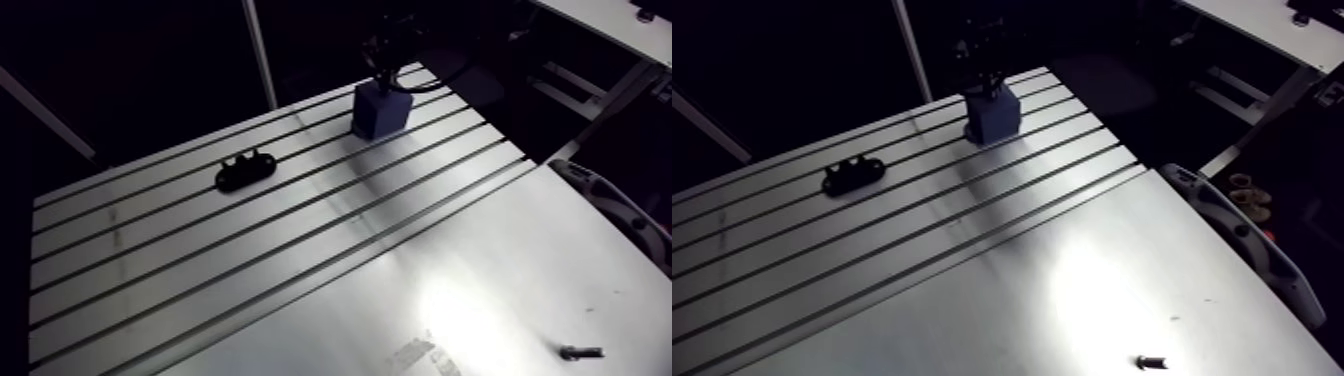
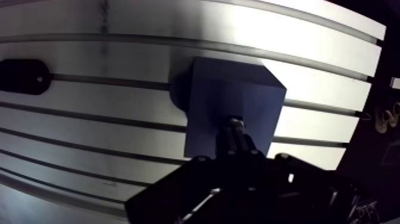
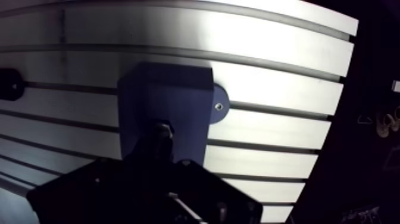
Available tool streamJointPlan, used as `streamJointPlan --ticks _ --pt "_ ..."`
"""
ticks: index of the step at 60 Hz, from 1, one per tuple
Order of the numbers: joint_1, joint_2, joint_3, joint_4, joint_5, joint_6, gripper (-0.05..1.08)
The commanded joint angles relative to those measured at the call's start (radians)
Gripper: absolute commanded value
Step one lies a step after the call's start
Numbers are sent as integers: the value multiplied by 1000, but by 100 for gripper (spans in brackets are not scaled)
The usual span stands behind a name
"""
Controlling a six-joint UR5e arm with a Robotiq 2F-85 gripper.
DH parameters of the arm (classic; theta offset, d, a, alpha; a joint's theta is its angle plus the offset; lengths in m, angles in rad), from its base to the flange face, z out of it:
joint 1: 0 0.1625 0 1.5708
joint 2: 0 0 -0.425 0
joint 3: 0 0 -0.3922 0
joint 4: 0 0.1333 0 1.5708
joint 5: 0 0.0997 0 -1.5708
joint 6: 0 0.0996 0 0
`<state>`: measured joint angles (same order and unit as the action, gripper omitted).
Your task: Pick up the M10 bolt and insert it into the hex recess until seated.
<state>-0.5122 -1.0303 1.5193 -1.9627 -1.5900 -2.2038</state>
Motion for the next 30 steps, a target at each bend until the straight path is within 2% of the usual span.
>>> streamJointPlan --ticks 1,30 --pt "0 -1 0 0 0 -3 105" --pt "0 -1 0 0 0 -1 105"
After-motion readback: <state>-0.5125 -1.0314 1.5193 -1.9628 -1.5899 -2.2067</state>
